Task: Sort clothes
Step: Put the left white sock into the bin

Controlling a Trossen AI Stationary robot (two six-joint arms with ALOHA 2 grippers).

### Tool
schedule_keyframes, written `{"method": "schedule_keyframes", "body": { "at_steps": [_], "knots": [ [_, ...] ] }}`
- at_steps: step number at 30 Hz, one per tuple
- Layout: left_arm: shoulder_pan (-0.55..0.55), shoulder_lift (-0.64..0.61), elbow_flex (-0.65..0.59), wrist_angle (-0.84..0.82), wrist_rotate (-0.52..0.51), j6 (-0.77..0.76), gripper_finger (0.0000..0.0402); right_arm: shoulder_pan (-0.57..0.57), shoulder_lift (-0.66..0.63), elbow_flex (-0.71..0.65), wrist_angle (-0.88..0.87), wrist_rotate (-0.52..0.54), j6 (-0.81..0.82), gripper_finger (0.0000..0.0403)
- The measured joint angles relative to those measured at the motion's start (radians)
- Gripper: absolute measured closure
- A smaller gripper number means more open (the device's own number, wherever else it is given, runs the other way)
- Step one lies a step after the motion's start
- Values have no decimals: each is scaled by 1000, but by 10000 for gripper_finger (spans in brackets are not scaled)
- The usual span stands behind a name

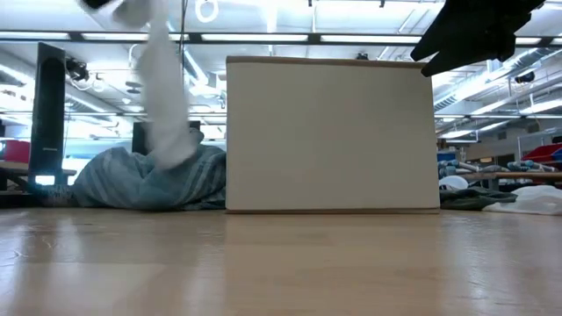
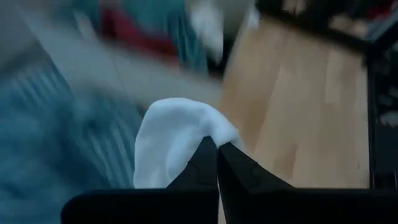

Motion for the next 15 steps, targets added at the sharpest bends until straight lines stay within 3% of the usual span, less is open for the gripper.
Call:
{"method": "schedule_keyframes", "body": {
  "at_steps": [5,8,15],
  "knots": [
    [88,18,199,34,-103,247,401,0,0,0,0,0,-8,163],
    [167,50,294,107,-115,412,401,-4,0,0,0,0,-16,163],
    [347,192,492,224,15,673,401,-9,0,0,0,0,-16,163]
  ]
}}
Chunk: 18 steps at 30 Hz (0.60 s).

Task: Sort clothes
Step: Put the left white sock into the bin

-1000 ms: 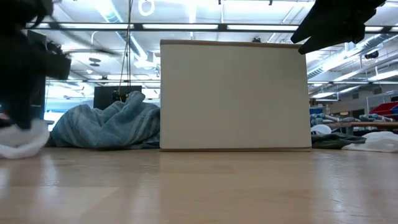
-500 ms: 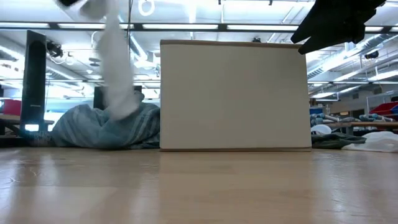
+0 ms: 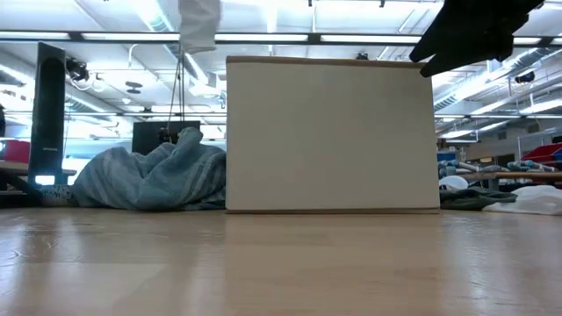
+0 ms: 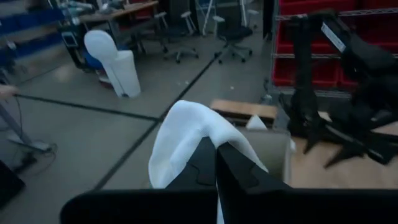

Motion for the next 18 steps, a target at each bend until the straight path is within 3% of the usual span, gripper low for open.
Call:
{"method": "schedule_keyframes", "body": {
  "at_steps": [8,18],
  "knots": [
    [152,192,161,14,178,99,401,0,0,0,-1,-16,-16,163],
    [225,346,149,53,239,147,382,21,-62,6,-32,-17,-17,163]
  ]
}}
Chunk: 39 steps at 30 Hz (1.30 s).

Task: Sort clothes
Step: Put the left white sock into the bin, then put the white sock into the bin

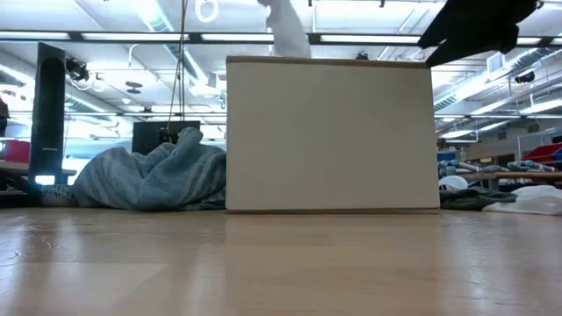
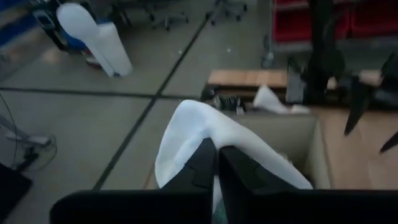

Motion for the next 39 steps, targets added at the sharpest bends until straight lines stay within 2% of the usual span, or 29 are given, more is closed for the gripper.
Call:
{"method": "schedule_keyframes", "body": {
  "at_steps": [10,16,21,25,27,33,39],
  "knots": [
    [8,122,-20,-42,6,-3,307,59,-170,1,-187,0,104,163],
    [7,137,-20,-158,8,-45,272,65,-282,1,-340,-3,161,165],
    [-39,121,-20,-296,28,-97,270,44,-348,1,-608,-75,350,173],
    [-98,95,-20,-337,33,-136,269,-5,-374,1,-857,-207,586,174],
    [-122,94,-20,-353,32,-141,269,-42,-385,-11,-862,-300,637,174],
    [-187,87,-59,-384,32,-189,269,-162,-407,-96,-830,-465,686,175],
    [-256,-28,-277,-237,32,-255,269,-240,-356,-98,-788,-501,671,175]
  ]
}}
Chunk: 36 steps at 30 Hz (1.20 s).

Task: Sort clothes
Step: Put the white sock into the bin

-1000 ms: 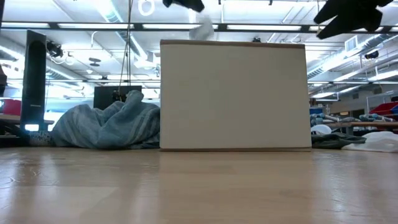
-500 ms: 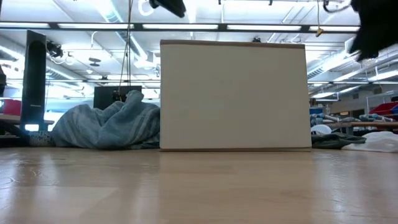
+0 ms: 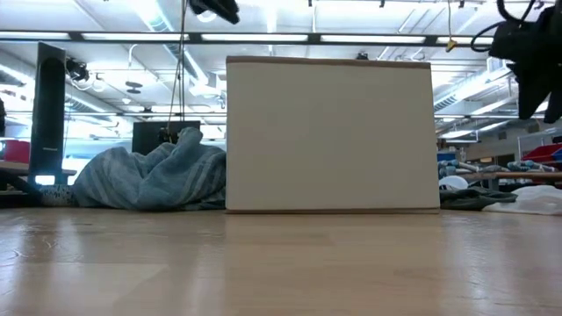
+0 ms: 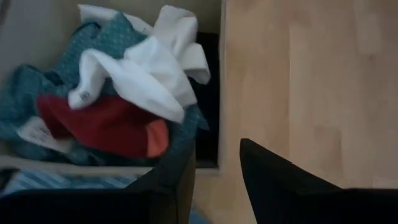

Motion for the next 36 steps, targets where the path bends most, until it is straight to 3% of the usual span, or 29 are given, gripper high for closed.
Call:
{"method": "schedule_keyframes", "body": {
  "at_steps": [10,17,21,26,36],
  "knots": [
    [-22,-338,-412,225,-38,-168,270,-126,148,0,53,-134,-46,175],
    [-23,-527,-582,322,-68,-207,270,-279,261,0,124,-153,-280,175],
    [-23,-582,-635,346,-67,-219,270,-390,291,-21,173,-194,-435,175],
    [-25,-598,-660,347,-67,-225,270,-512,277,-143,324,-277,-580,175],
    [-26,-597,-661,388,-66,-221,270,-682,276,-322,525,-321,-653,175]
  ]
}}
